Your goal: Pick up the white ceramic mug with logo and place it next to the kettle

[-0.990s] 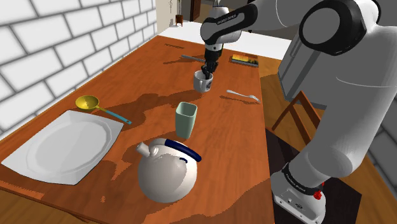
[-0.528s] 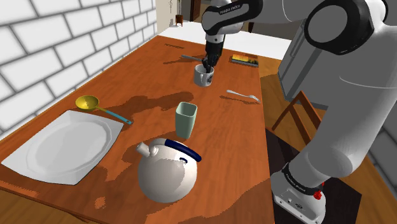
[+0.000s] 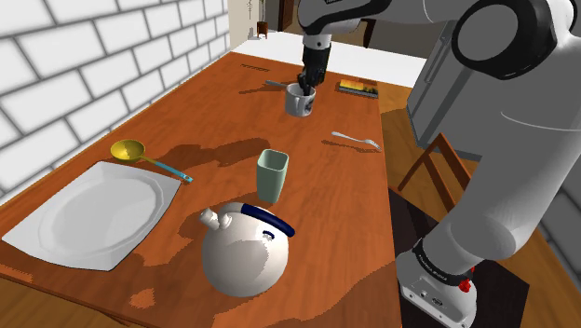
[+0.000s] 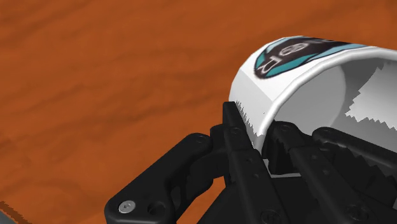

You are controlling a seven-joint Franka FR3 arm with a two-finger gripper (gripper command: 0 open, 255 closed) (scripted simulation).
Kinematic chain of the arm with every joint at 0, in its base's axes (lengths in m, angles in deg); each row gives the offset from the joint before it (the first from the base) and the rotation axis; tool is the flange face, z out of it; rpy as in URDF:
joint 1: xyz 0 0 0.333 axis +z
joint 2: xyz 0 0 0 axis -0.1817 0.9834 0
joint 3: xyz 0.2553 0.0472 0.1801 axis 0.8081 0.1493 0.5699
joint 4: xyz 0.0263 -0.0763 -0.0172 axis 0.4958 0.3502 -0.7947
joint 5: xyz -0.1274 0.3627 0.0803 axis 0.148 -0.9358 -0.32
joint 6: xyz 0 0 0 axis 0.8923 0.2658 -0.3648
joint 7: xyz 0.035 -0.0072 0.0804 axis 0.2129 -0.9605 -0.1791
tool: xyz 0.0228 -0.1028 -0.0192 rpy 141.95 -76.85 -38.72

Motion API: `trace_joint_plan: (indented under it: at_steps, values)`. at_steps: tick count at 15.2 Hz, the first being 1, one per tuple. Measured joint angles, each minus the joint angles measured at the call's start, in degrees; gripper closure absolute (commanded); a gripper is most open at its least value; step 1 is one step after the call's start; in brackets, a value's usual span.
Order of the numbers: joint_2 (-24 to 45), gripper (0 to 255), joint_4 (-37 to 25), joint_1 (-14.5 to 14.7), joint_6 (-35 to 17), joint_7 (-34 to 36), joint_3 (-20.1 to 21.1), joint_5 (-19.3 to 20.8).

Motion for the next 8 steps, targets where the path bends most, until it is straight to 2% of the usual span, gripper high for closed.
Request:
trace_joint_plan:
  at_steps: [8]
  values:
    - [-0.68,255,-5.18,-0.16,5.87,0.10,-0.12,0.15]
